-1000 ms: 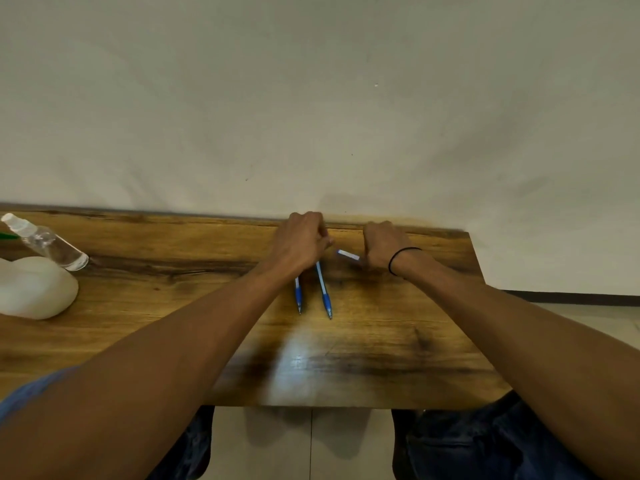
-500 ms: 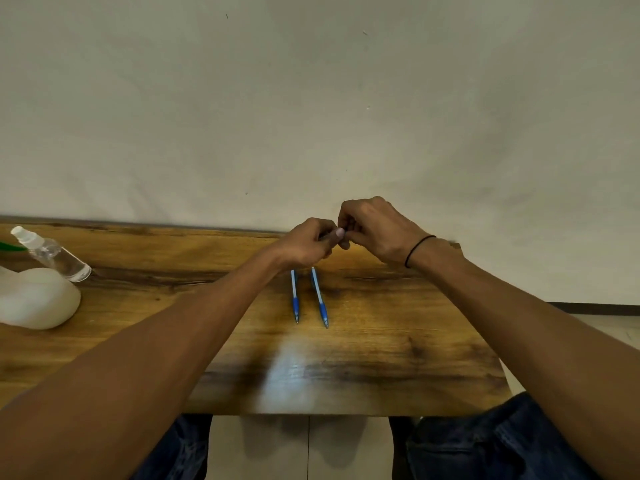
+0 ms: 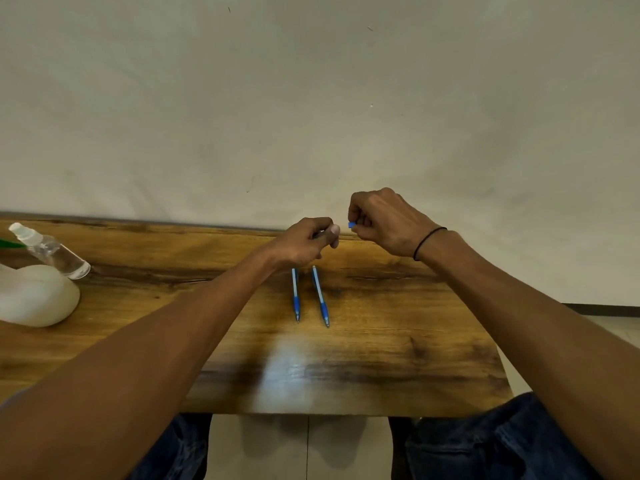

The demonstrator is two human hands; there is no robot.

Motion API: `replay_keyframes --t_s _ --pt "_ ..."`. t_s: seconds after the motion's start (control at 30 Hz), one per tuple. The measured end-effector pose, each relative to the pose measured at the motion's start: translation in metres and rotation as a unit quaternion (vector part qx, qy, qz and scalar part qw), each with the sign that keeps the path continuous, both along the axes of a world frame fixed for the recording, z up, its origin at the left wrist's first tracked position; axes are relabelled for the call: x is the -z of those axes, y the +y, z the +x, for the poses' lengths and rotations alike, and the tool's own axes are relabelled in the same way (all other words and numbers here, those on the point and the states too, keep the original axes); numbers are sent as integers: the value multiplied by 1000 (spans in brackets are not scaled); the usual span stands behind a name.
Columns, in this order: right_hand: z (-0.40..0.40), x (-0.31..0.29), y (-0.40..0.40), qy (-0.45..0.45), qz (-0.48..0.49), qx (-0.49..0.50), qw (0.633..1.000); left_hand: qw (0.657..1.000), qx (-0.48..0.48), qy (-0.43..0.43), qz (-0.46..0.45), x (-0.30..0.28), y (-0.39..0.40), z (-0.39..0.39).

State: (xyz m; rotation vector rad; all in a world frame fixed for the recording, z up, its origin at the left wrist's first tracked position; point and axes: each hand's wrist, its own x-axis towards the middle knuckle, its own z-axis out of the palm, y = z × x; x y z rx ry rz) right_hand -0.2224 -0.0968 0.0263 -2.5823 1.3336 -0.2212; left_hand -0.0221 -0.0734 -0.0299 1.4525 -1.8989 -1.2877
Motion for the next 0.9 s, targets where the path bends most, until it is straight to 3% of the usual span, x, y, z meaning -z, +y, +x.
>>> replay_keyframes --t_s 0.1,0.4,0.53,0.67,0.77,0.9 --pt "-8 12 -1 1 30 32 999 999 -12 34 3 3 -2 5" --pt "-10 84 9 146 175 106 968 999 3 40 -11 0 2 2" --pt "-10 96 9 152 186 128 962 996 12 28 -81 -8 4 -2" --pt "-9 89 5 157 193 121 961 997 0 50 -56 -10 5 -5" --pt "-8 73 -1 95 172 135 971 997 -12 59 -44 -9 6 -6" --pt "-9 49 -3 -61 182 129 973 997 -51 35 -54 -8 3 -7"
